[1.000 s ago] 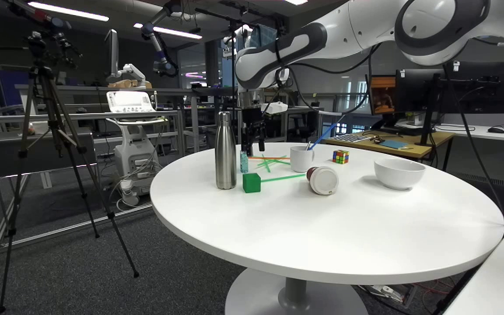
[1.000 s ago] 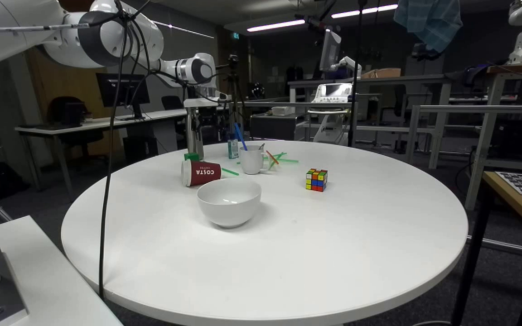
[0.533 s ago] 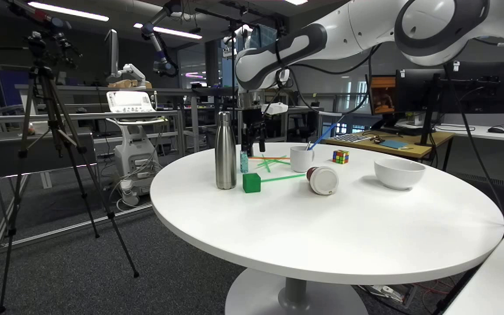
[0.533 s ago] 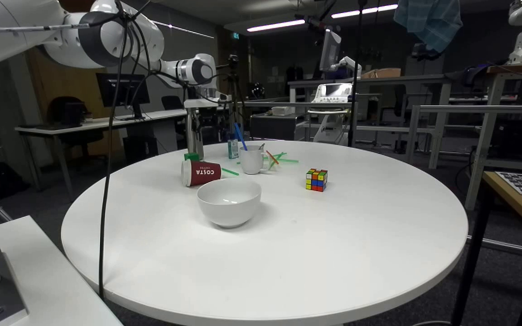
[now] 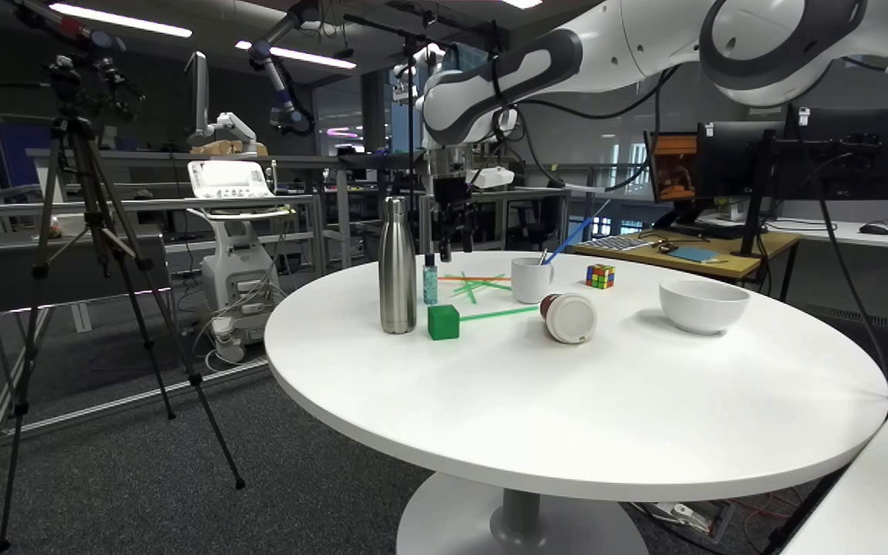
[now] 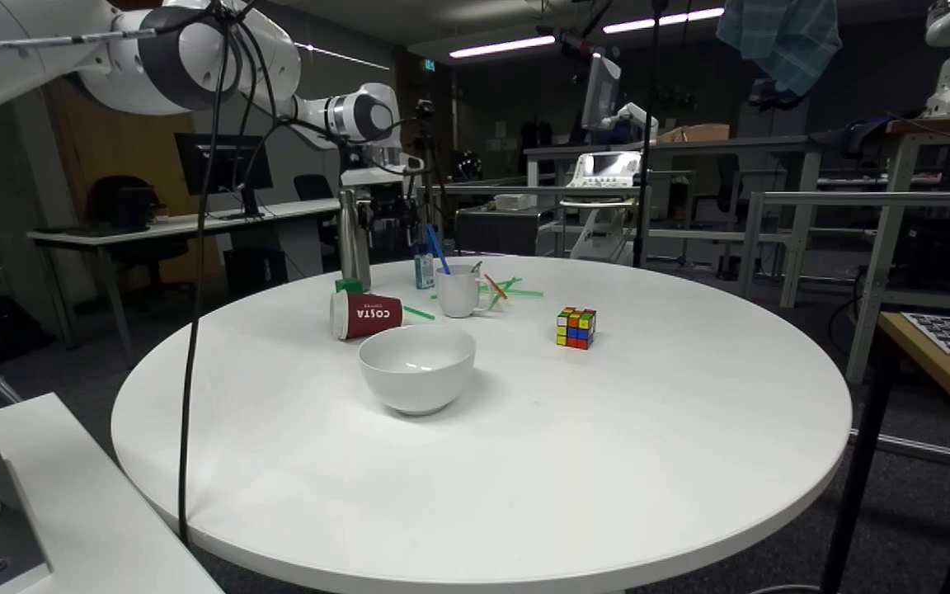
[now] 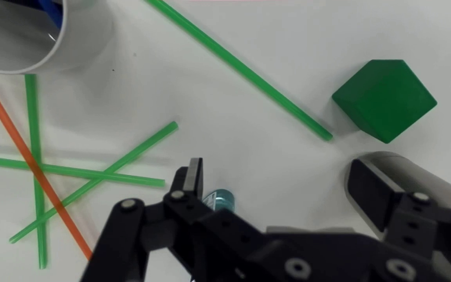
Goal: Move the green block closer to the silver bottle
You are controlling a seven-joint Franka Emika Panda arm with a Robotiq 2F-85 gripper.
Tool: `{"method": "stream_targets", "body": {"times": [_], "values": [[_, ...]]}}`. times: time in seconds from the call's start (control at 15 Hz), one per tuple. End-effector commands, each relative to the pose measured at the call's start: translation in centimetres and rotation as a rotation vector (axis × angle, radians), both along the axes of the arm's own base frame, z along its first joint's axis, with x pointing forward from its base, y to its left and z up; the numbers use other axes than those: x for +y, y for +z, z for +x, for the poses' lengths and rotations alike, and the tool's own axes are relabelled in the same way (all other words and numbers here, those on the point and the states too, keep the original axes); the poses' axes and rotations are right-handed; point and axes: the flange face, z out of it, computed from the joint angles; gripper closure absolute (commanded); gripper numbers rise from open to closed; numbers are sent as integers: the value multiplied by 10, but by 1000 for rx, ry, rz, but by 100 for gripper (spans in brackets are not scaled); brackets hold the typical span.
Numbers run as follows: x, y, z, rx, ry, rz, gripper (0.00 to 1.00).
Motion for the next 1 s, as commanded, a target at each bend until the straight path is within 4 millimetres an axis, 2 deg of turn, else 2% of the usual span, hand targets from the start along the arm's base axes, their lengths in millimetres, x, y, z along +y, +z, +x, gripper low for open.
{"method": "stream_targets", "body": {"times": [0.0,0.53,0.93], "values": [[-6,27,-3,-38,-36,-13,0],[-10,92,-12,-151,-88,-5,0],[-13,122,-31,-223,-108,7,0]]}}
